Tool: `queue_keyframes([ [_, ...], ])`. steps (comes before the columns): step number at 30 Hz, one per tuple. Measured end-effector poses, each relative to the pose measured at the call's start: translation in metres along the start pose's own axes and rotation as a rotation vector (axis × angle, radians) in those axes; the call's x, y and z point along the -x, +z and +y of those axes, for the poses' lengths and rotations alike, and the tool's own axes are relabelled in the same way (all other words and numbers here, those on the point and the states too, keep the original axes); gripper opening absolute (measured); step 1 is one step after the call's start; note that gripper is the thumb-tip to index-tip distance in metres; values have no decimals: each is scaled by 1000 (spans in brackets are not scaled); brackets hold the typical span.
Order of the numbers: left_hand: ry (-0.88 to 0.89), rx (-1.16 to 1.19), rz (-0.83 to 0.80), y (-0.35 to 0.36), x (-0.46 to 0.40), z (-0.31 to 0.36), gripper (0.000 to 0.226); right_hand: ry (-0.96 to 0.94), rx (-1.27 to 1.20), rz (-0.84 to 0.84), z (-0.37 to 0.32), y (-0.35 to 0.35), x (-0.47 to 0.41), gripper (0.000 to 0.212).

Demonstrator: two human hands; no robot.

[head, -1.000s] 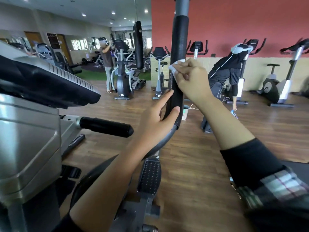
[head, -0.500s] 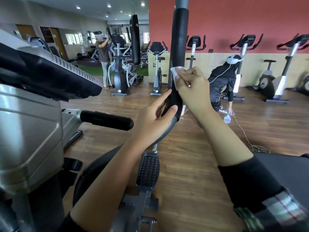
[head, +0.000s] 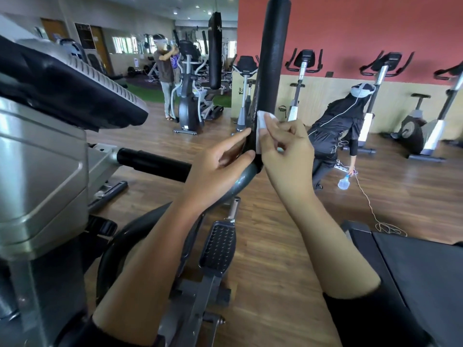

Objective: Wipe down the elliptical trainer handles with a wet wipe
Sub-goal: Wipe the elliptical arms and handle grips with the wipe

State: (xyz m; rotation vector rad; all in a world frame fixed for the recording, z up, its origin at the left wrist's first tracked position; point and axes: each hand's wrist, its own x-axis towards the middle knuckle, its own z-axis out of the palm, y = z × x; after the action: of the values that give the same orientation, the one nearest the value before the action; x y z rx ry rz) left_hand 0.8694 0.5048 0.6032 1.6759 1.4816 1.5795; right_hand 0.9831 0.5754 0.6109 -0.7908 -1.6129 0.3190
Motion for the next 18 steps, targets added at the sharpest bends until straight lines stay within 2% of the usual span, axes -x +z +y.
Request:
queue_keyframes([
  [4, 7, -5, 7, -2, 4, -3, 45, 10, 18, 13, -3, 1, 1, 18],
  [7, -4, -24, -2, -3, 7, -5, 45, 29, 63, 10, -6, 6, -13, 24],
  [12, 6, -22, 23, -4, 7, -8, 49, -29, 163, 7, -9, -2, 5, 21],
  [18, 77, -2, -15, -9, 7, -5, 34, -109, 342, -63, -22, 2, -15, 26],
])
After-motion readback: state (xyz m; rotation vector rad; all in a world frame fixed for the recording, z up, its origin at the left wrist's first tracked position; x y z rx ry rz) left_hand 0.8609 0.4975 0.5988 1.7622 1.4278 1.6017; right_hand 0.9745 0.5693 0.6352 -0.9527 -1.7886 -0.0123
